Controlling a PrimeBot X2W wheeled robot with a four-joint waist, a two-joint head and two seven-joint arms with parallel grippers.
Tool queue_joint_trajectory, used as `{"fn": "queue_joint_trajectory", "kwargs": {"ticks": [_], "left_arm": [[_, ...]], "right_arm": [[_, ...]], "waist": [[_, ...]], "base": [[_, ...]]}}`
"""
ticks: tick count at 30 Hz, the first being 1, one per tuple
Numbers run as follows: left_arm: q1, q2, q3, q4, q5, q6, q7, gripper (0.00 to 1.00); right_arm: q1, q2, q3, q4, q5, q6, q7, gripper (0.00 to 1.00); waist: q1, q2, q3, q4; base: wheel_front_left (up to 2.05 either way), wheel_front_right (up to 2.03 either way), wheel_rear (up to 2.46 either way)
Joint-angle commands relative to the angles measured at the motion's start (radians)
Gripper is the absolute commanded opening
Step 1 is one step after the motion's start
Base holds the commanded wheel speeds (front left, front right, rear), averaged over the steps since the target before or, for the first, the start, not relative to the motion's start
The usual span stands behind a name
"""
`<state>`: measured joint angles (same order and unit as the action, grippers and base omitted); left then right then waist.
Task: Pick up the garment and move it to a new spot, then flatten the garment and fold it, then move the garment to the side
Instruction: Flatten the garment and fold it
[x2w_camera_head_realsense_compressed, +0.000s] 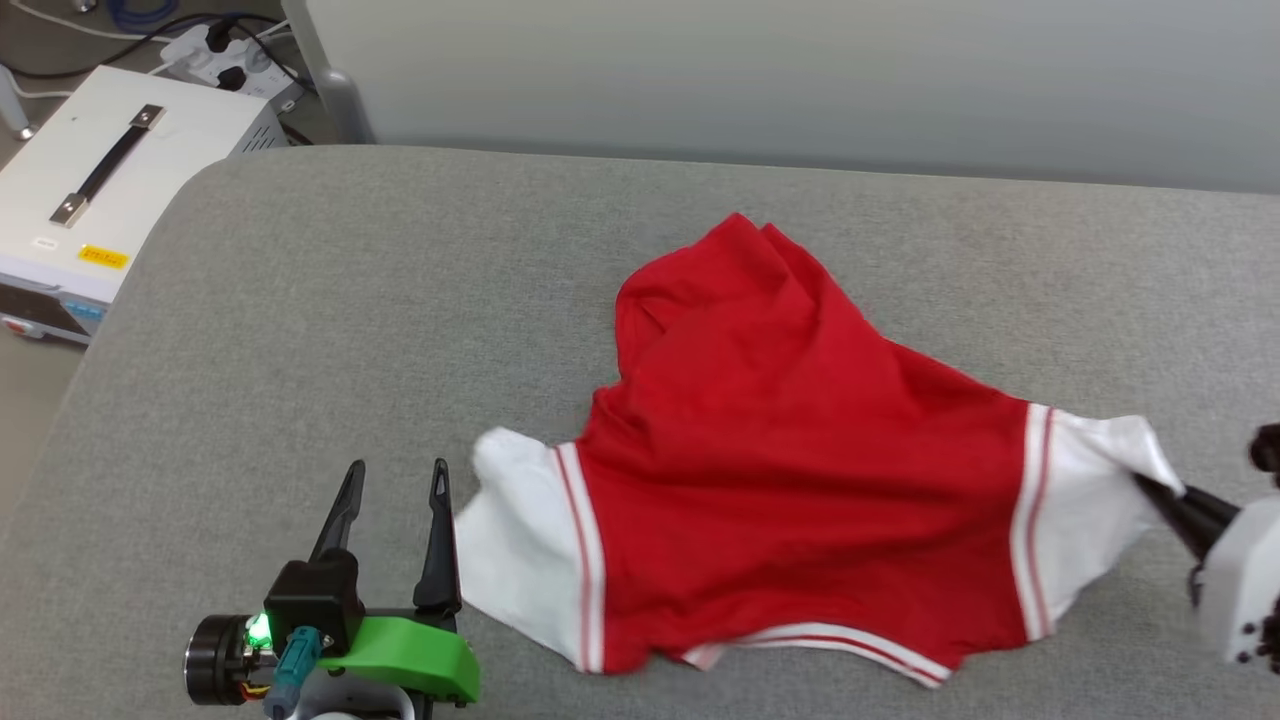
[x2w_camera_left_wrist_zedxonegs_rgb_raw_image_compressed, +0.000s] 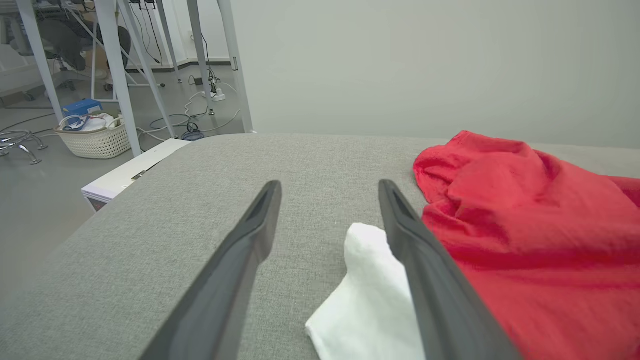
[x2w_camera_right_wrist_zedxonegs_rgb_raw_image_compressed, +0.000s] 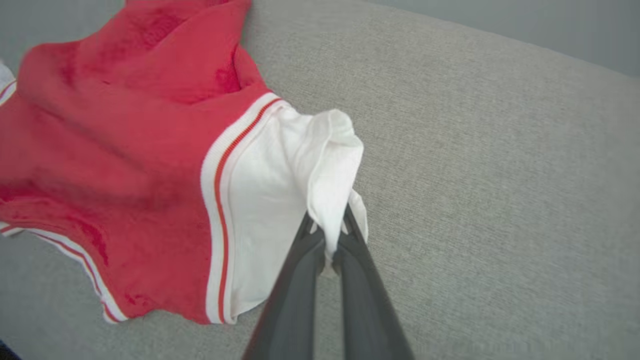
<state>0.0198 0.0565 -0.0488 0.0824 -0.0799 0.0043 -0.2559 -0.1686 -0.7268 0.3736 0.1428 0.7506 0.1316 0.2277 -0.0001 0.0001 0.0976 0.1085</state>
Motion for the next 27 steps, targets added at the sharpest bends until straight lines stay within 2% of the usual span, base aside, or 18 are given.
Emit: {"fn": "queue_joint_trajectory", "kwargs": {"ticks": [1, 6, 10, 13, 18, 27], "left_arm": [[0.011, -0.006, 0.0, -0.004, 0.006, -0.002, -0.006, 1.0], [0.001, -0.006, -0.015, -0.002, 0.004, -0.006, -0.006, 1.0], [-0.015, -0.006, -0.024, -0.002, -0.002, -0.005, -0.006, 1.0], [-0.028, -0.006, -0.033, -0.005, -0.008, -0.002, -0.006, 1.0], [-0.054, -0.006, -0.058, -0.003, -0.022, 0.003, -0.006, 1.0], [-0.088, -0.006, -0.093, 0.004, -0.043, 0.02, -0.006, 1.0]], "right_arm": [[0.03, 0.002, -0.054, -0.015, -0.015, -0.001, 0.012, 0.0], [0.087, 0.026, -0.242, -0.048, -0.071, -0.001, 0.085, 0.0], [0.05, 0.033, -0.28, -0.048, -0.115, -0.001, 0.133, 0.0], [-0.021, 0.047, -0.256, -0.043, -0.133, -0.001, 0.169, 0.0], [-0.164, 0.078, -0.162, 0.016, -0.148, -0.001, 0.217, 0.0], [-0.341, 0.159, 0.034, 0.314, -0.135, -0.001, 0.215, 0.0]], "waist": [[0.0001, -0.0001, -0.003, -0.005], [0.0001, -0.0001, 0.013, 0.013], [0.0001, -0.0001, 0.035, 0.037], [0.0001, -0.0001, 0.06, 0.057], [0.0001, -0.0001, 0.101, 0.09], [0.0001, -0.0001, 0.142, 0.127]], "base": [[0.0, 0.0, 0.0], [0.0, 0.0, 0.0], [0.0, 0.0, 0.0], [0.0, 0.0, 0.0], [0.0, 0.0, 0.0], [0.0, 0.0, 0.0]]}}
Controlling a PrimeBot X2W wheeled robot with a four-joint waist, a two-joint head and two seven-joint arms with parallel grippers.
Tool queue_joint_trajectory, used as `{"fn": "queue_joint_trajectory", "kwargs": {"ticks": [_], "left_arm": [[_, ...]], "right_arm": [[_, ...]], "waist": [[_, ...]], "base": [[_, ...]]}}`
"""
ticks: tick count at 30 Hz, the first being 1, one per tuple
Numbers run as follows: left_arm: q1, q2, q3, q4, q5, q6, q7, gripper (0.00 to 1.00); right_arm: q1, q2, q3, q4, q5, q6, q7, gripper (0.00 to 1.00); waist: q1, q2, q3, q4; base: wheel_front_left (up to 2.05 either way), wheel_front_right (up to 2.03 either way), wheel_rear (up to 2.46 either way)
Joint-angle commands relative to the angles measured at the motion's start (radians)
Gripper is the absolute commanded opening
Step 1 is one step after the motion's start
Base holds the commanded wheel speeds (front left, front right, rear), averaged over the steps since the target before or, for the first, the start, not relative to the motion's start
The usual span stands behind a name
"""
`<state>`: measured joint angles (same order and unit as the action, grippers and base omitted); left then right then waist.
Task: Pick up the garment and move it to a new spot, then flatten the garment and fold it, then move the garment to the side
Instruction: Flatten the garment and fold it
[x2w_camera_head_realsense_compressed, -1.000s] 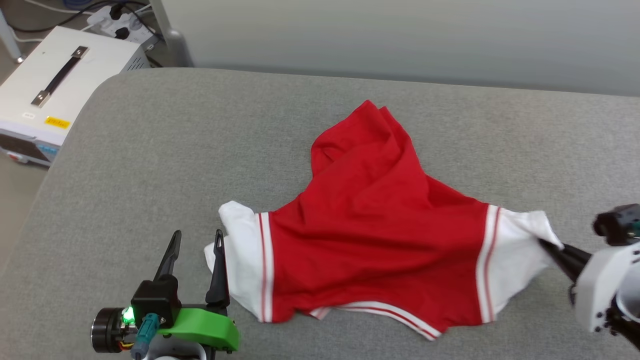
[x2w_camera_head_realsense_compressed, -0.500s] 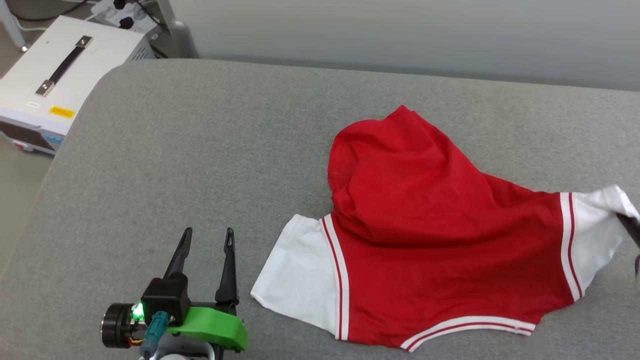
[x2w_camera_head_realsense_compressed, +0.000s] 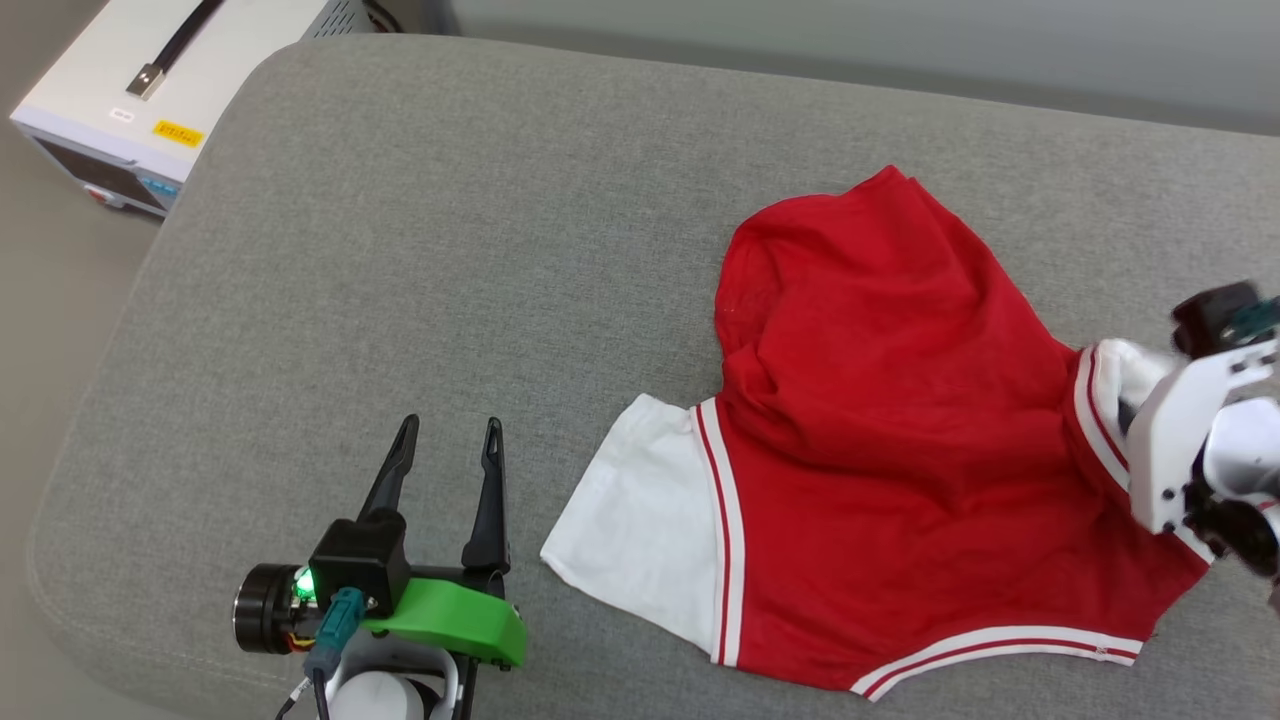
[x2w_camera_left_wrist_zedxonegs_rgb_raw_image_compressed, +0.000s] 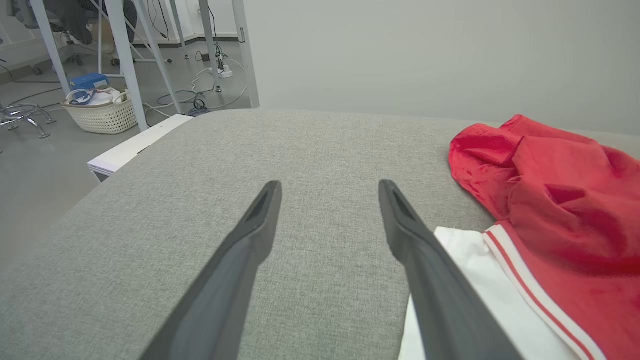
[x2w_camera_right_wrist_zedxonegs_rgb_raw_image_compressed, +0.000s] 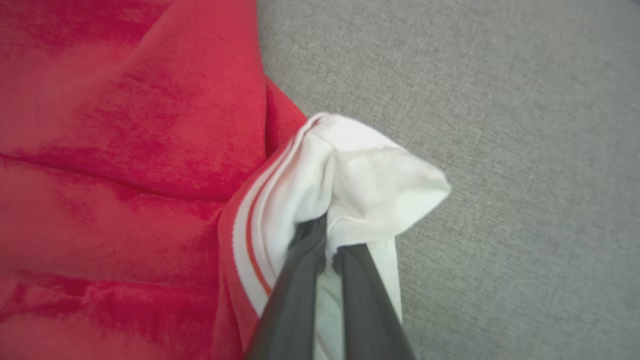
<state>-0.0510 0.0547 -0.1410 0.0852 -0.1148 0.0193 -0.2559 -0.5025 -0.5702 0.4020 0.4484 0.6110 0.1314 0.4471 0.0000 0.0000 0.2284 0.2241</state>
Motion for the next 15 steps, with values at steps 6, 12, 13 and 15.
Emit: {"fn": "queue_joint_trajectory", "kwargs": {"ticks": [6, 12, 13, 15], "left_arm": [[-0.01, -0.004, 0.007, 0.007, -0.005, 0.013, -0.006, 1.0], [0.011, -0.004, 0.031, 0.01, 0.017, 0.001, -0.006, 1.0], [0.014, -0.004, 0.036, 0.01, 0.021, -0.001, -0.006, 1.0], [0.019, -0.004, 0.042, 0.009, 0.025, -0.004, -0.006, 1.0]], "right_arm": [[-0.024, 0.02, 0.105, 0.144, 0.043, -0.001, -0.109, 0.49], [-0.023, 0.001, 0.117, 0.169, 0.042, -0.001, -0.342, 1.0], [-0.018, -0.004, 0.106, 0.17, 0.035, -0.001, -0.389, 1.0], [-0.003, -0.009, 0.074, 0.175, 0.021, -0.001, -0.463, 1.0]], "waist": [[0.0, 0.0, -0.007, -0.003], [0.0, 0.0, -0.054, -0.048], [0.0, 0.0, -0.062, -0.055], [0.0, 0.0, -0.075, -0.068]], "base": [[0.0, 0.0, 0.0], [0.0, 0.0, 0.0], [0.0, 0.0, 0.0], [0.0, 0.0, 0.0]]}}
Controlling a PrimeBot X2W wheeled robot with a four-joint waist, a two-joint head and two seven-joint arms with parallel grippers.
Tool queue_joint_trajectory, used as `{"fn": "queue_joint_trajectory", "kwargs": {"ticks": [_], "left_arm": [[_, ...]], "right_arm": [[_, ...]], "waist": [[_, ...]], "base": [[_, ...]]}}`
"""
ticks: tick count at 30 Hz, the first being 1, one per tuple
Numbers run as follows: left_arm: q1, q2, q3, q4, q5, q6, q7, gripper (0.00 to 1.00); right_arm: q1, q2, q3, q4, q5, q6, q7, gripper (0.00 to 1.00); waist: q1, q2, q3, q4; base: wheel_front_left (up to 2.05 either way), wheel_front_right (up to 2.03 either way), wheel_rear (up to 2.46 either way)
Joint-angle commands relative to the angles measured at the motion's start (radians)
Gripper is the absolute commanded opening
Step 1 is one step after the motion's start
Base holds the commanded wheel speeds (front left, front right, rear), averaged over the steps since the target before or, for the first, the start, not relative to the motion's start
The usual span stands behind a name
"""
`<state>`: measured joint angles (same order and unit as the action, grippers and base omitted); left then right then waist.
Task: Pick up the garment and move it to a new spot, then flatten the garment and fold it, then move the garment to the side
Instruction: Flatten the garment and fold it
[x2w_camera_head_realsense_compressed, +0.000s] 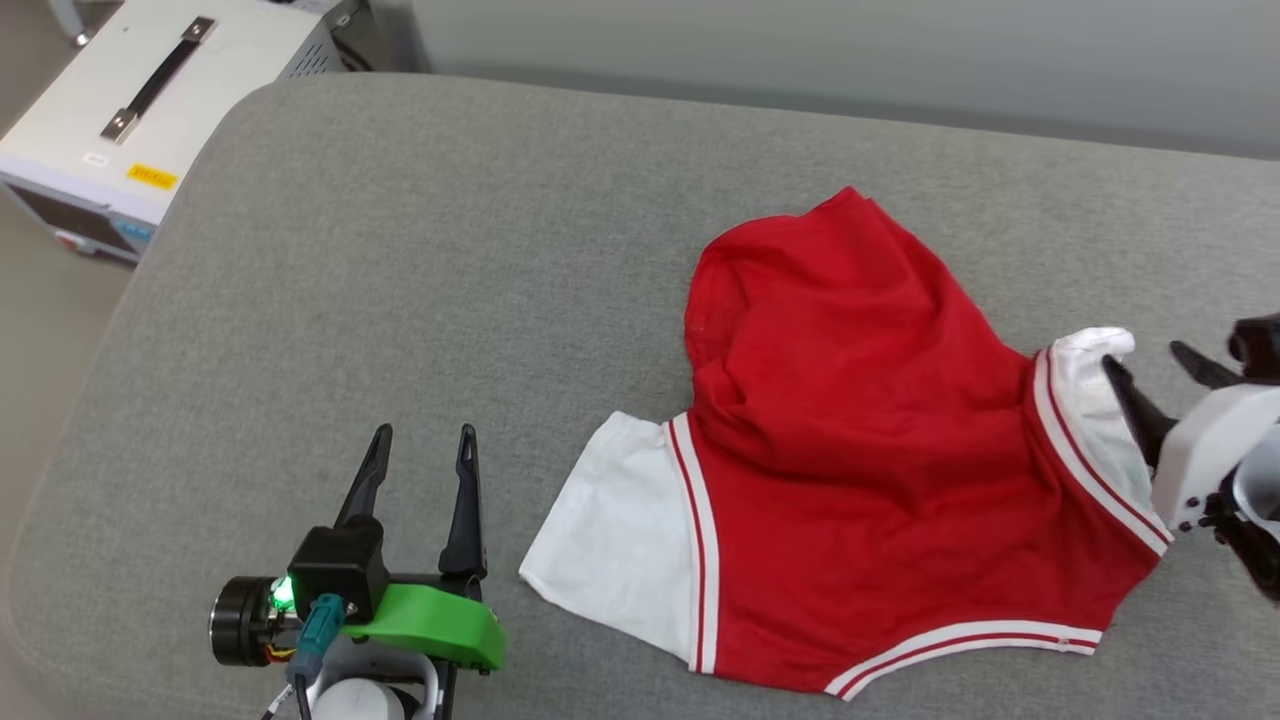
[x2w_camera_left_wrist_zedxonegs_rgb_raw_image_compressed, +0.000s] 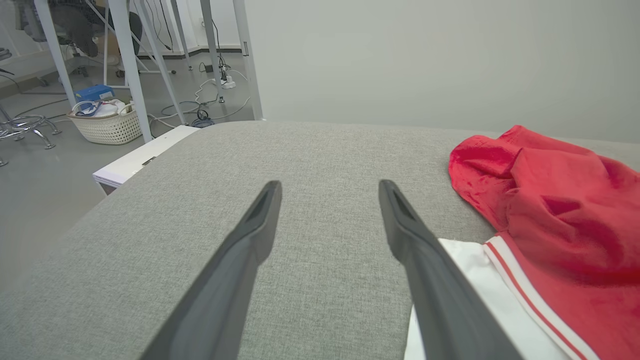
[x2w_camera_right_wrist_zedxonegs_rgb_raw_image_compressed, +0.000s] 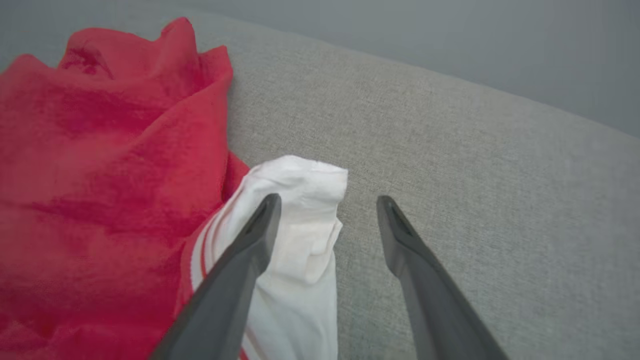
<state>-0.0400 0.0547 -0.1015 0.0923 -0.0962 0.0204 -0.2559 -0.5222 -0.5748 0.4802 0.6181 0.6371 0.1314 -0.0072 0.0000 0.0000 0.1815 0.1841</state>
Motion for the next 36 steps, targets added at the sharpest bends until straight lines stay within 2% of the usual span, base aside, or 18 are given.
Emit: {"fn": "queue_joint_trajectory", "kwargs": {"ticks": [1, 6, 11, 12, 13, 14, 17, 22, 27, 30, 31, 36], "left_arm": [[0.011, -0.004, 0.005, 0.001, 0.008, -0.006, -0.006, 1.0], [0.021, 0.0, 0.021, -0.007, 0.021, -0.017, -0.006, 1.0], [0.008, 0.021, 0.034, -0.022, 0.029, -0.043, -0.006, 1.0], [-0.015, 0.043, 0.039, -0.025, 0.025, -0.072, -0.006, 1.0], [-0.025, 0.052, 0.037, -0.022, 0.024, -0.083, -0.006, 1.0], [-0.065, 0.089, 0.017, 0.006, 0.012, -0.117, -0.004, 1.0], [-0.122, 0.136, -0.021, 0.033, -0.019, -0.14, 0.048, 1.0], [-0.226, 0.246, -0.153, 0.028, -0.145, -0.15, 0.257, 1.0], [-0.32, 0.386, -0.326, -0.021, -0.384, -0.151, 0.542, 1.0], [-0.352, 0.445, -0.412, -0.051, -0.508, -0.151, 0.71, 1.0], [-0.383, 0.496, -0.497, -0.071, -0.619, -0.151, 0.843, 1.0], [-0.424, 0.564, -0.648, -0.076, -0.662, -0.151, 0.93, 1.0]], "right_arm": [[0.026, -0.003, -0.018, 0.004, -0.011, -0.001, -0.036, 1.0], [0.095, 0.015, -0.139, -0.027, -0.079, -0.001, -0.181, 1.0], [0.19, 0.082, -0.301, -0.133, -0.183, -0.001, -0.24, 1.0], [0.27, 0.152, -0.404, -0.244, -0.268, -0.001, -0.249, 1.0], [0.294, 0.174, -0.429, -0.277, -0.291, -0.001, -0.25, 1.0], [0.378, 0.25, -0.497, -0.387, -0.358, -0.001, -0.251, 1.0], [0.445, 0.298, -0.525, -0.463, -0.401, -0.001, -0.239, 1.0], [0.513, 0.351, -0.541, -0.555, -0.45, -0.001, -0.203, 1.0], [0.54, 0.377, -0.548, -0.602, -0.472, -0.001, -0.176, 1.0], [0.545, 0.385, -0.548, -0.611, -0.478, -0.001, -0.171, 1.0], [0.538, 0.381, -0.544, -0.6, -0.474, -0.001, -0.176, 1.0], [0.518, 0.388, -0.534, -0.594, -0.478, -0.001, -0.181, 1.0]], "waist": [[0.0, 0.0, -0.034, -0.033], [0.0, 0.0, -0.061, -0.058], [0.0, 0.0, -0.084, -0.069], [0.0, 0.0, -0.095, -0.069], [0.0, 0.0, -0.098, -0.069], [0.0, 0.0, -0.105, -0.065], [0.0, 0.0, -0.109, -0.062], [0.0, 0.0, -0.108, -0.068], [0.0, 0.0, -0.101, -0.078], [0.0, 0.0, -0.099, -0.086], [0.0, 0.0, -0.09, -0.096], [0.0, 0.0, -0.063, -0.118]], "base": [[0.0, 0.0, 0.0], [0.0, 0.0, 0.0], [0.0, 0.0, 0.0], [0.0, 0.0, 0.0], [0.0, 0.0, 0.0], [0.0, 0.0, 0.0], [0.0, 0.0, 0.0], [0.0, 0.0, 0.0], [0.0, 0.0, 0.0], [0.0, 0.0, 0.0], [0.0, 0.0, 0.0], [0.0, 0.0, 0.0]]}}
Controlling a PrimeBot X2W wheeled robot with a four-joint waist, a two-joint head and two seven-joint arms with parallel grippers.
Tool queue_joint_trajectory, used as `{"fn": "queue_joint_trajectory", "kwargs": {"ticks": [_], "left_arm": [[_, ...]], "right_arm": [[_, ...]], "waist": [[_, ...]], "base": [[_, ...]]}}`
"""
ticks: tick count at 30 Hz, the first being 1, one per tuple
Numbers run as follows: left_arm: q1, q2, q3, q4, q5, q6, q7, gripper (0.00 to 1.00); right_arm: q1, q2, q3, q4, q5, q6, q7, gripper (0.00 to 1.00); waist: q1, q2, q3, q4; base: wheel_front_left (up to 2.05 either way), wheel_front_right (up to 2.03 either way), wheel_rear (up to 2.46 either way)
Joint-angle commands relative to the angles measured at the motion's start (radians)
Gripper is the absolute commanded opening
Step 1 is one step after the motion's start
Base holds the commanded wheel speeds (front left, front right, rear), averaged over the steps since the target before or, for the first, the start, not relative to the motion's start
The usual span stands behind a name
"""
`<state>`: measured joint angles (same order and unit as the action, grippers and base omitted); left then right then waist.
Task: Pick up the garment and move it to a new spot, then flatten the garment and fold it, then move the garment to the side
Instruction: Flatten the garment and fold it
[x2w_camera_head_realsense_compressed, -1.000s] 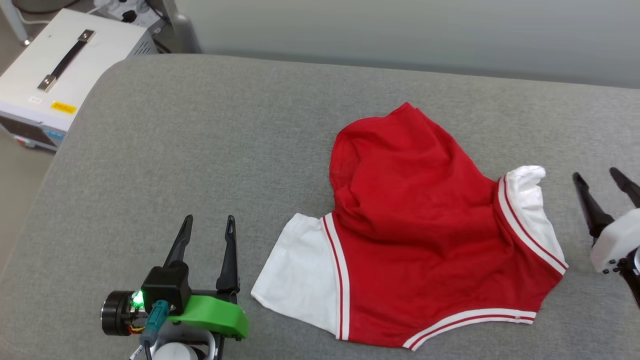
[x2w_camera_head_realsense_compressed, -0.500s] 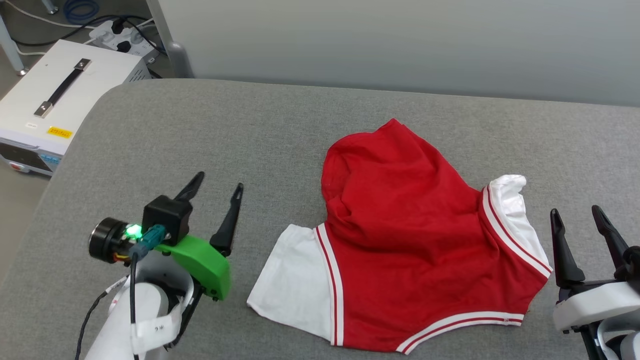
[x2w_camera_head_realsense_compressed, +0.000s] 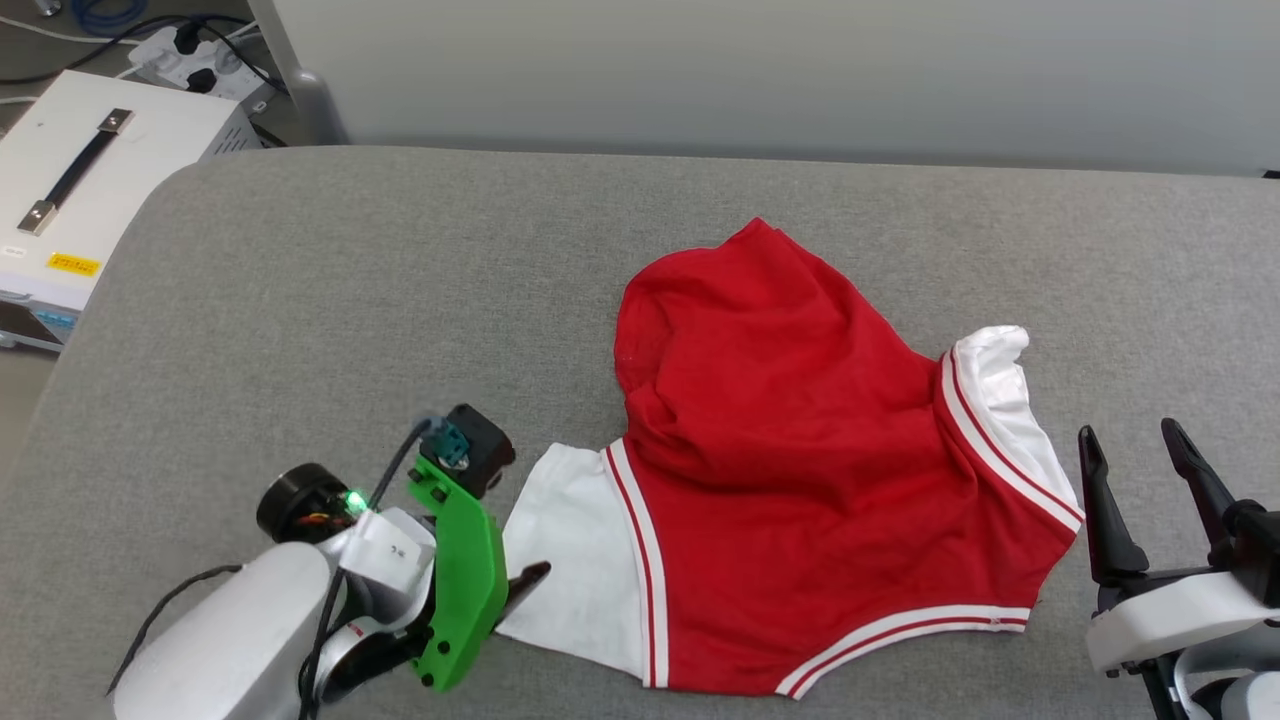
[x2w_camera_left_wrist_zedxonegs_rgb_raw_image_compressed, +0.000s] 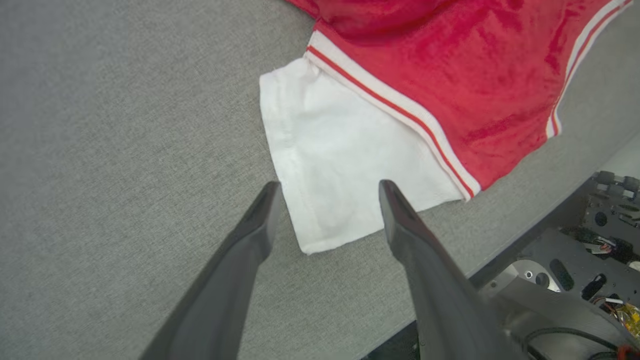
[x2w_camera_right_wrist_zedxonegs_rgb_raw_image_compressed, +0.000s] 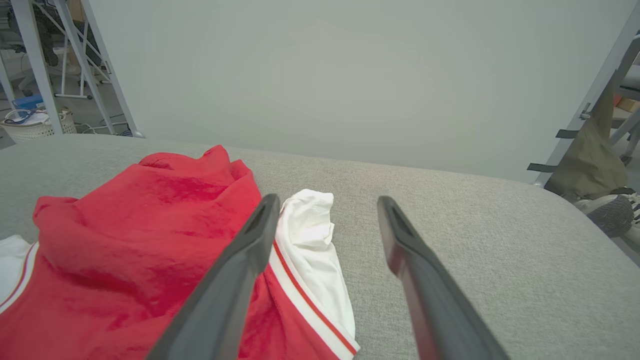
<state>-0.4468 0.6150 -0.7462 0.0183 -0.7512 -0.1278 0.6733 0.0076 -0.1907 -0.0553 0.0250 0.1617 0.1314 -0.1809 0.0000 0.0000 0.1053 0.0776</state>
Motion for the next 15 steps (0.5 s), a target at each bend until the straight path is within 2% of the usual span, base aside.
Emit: {"fn": "queue_joint_trajectory", "kwargs": {"ticks": [1, 9, 15], "left_arm": [[-0.021, 0.009, -0.033, 0.004, -0.016, -0.003, 0.005, 1.0], [-0.058, 0.037, -0.197, 0.09, 0.014, -0.003, -0.029, 1.0], [-0.071, 0.033, -0.27, 0.202, 0.055, -0.003, -0.083, 1.0]], "right_arm": [[-0.013, 0.008, 0.0, -0.004, -0.006, -0.001, -0.006, 1.0], [-0.031, 0.023, -0.01, -0.02, -0.016, -0.001, -0.005, 1.0], [-0.049, 0.029, -0.009, -0.021, -0.019, -0.001, -0.011, 1.0]], "waist": [[0.0, 0.0, 0.02, -0.016], [0.0, 0.0, 0.081, -0.041], [0.0, 0.0, 0.129, -0.052]], "base": [[0.0, 0.0, 0.0], [0.0, 0.0, 0.0], [0.0, 0.0, 0.0]]}}
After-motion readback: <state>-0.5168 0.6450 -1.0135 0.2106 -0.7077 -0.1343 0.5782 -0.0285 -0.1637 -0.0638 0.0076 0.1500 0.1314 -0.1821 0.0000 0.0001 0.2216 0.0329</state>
